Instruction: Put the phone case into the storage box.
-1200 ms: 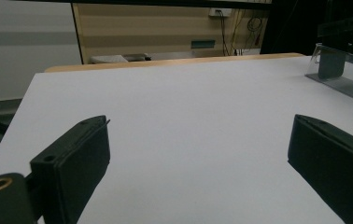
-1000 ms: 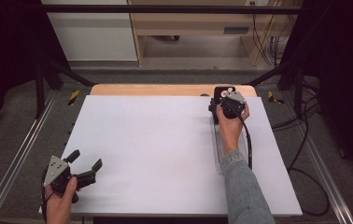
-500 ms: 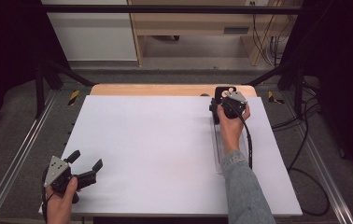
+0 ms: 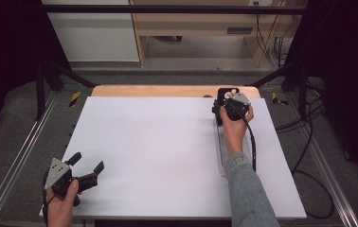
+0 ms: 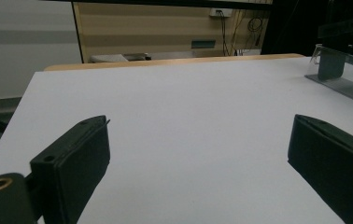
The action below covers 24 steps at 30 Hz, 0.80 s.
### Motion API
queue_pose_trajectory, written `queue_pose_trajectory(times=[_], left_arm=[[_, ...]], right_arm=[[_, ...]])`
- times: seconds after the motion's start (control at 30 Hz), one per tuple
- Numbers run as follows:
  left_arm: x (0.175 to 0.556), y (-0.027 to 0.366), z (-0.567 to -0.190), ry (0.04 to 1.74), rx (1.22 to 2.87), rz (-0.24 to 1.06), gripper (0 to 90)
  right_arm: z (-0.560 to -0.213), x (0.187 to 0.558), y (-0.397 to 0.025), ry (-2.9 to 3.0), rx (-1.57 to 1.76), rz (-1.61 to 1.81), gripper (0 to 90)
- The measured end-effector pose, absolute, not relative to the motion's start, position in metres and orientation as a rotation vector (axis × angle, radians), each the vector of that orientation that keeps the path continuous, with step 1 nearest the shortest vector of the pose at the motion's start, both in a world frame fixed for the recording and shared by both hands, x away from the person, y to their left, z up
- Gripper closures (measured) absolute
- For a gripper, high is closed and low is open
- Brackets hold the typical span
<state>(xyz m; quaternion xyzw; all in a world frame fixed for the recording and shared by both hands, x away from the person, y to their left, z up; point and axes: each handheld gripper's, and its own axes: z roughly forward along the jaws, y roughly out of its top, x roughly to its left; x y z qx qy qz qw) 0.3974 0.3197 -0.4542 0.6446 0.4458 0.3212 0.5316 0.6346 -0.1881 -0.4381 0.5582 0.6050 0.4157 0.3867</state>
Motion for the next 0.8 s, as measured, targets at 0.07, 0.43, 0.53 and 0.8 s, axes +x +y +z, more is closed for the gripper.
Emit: queue_pose_trajectory(times=[0.07,0.43,0.53,0.8], left_arm=[[0.3975,0.3199,-0.4542,1.064,1.538,0.766,5.8],[0.3975,0.3195,-0.4543,1.062,1.541,0.766,5.8],[0.3976,0.3197,-0.4543,1.062,1.538,0.766,5.8],[0.3977,0.3195,-0.4544,1.063,1.539,0.766,5.8]], right_arm=[[-0.4386,0.6349,-0.1880,1.543,1.415,1.055,12.6],[-0.4389,0.6351,-0.1883,1.552,1.417,1.042,11.0],[-0.4386,0.6353,-0.1901,1.555,1.422,1.043,10.0],[-0.4359,0.6345,-0.1901,1.540,1.417,1.040,6.8]])
